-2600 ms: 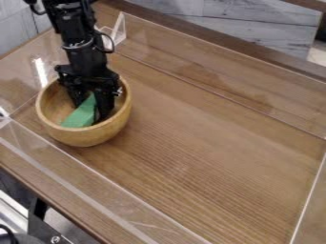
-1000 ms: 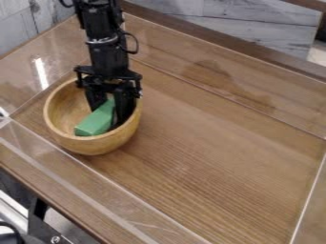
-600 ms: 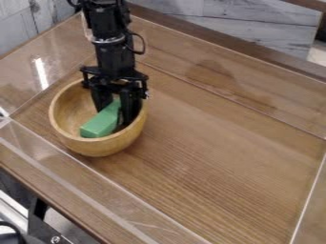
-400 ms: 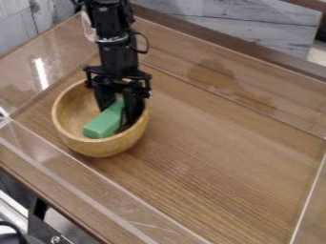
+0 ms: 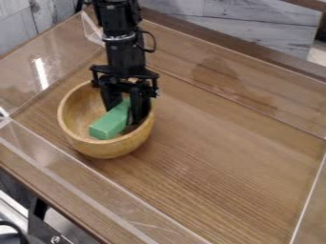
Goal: Remove the green block from inside the brown bowl and put it on the table
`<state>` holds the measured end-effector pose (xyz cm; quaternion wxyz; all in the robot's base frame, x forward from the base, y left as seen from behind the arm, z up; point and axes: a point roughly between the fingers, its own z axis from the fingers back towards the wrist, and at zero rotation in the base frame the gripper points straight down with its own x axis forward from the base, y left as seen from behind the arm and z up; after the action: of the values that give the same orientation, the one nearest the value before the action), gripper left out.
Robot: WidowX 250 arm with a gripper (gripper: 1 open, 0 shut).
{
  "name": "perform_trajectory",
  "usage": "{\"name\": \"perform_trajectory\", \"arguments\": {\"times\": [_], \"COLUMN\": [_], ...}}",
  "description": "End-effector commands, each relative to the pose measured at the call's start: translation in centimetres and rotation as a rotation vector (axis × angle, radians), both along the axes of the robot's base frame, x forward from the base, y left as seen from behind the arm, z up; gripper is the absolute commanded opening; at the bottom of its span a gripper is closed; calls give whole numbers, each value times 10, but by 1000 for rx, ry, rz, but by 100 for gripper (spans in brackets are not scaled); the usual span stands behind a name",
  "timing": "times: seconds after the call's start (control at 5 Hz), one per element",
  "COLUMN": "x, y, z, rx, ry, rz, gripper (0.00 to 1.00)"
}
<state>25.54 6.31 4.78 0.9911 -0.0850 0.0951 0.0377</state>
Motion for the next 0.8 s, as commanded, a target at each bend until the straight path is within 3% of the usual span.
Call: {"name": "perform_trajectory", "arguments": {"times": [0.0, 0.6], "x": [14, 16], "y": [-4, -21], "z": [27, 34], "rx": [18, -10], "ry": [-85, -62], "rz": [-4, -27], "gripper": [0, 0]}}
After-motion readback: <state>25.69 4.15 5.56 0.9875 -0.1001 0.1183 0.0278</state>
